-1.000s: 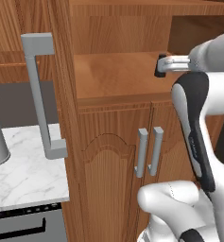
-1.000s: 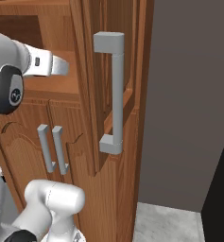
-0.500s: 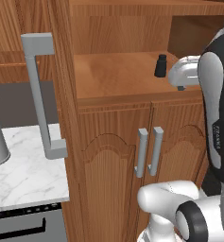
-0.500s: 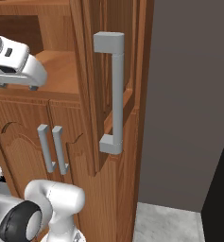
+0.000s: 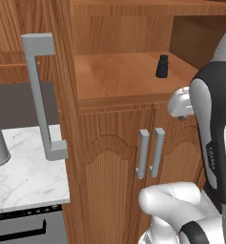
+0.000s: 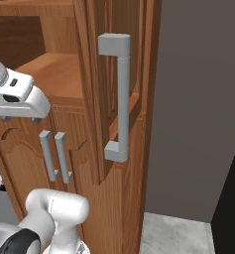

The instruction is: There are various items on the counter. Only move the condiments/shakers into the cabinet.

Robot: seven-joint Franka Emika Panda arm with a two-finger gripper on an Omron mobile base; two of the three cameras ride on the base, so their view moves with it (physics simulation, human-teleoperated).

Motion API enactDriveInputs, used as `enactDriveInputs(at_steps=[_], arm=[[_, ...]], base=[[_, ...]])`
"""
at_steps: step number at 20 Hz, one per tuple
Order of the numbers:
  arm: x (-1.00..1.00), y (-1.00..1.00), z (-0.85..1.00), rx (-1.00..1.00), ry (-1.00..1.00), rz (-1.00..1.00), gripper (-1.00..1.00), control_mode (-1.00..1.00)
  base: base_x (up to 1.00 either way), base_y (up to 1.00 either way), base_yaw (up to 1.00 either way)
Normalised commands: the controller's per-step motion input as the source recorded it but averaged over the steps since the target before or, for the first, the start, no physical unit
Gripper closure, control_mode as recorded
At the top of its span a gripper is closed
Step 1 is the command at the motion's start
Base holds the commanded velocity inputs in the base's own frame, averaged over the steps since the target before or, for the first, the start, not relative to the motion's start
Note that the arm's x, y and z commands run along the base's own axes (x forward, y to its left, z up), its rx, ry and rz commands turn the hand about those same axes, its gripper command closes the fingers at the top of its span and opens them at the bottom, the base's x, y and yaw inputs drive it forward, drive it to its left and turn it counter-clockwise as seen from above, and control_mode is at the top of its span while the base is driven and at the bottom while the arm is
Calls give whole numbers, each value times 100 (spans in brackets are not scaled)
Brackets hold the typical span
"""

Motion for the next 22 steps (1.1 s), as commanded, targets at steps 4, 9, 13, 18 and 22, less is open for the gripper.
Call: enactDriveInputs(at_steps=[4,9,13,18,22], arm=[[8,0,-44,0,0,0,-100,-100],[-6,-1,-3,0,0,0,-100,100],[0,0,0,0,0,0,-100,100],[0,0,0,0,0,0,-100,100],[0,0,0,0,0,0,-100,100]], base=[[0,0,0],[-55,-10,0],[-100,-7,0],[-100,51,0],[-53,100,0]])
